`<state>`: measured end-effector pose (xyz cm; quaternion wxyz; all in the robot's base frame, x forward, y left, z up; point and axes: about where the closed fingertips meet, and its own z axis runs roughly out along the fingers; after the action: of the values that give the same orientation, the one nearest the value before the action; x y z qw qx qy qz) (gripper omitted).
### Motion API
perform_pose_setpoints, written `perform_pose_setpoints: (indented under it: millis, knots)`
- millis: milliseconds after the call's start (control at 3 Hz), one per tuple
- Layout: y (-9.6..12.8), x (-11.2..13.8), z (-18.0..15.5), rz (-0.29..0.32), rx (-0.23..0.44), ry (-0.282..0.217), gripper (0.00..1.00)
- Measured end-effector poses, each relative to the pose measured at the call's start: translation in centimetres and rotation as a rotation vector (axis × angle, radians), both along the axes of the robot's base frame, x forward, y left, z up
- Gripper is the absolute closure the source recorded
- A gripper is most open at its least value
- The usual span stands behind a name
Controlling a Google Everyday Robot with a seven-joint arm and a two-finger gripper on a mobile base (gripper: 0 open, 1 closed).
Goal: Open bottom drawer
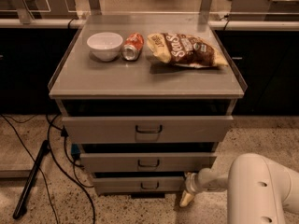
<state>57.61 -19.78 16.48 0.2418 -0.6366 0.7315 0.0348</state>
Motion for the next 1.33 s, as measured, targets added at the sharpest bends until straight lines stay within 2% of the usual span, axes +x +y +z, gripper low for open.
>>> perform_pose_setpoints:
  millis: [333, 667, 1333]
  knots:
    - [0.1, 0.5, -0.9, 0.007, 0.006, 0.075, 0.00]
    - [0.8, 0.0, -1.6, 0.036, 0.022, 0.172, 0.00]
    - [1.3, -0.6, -1.7, 0.046, 0.025, 0.189, 0.00]
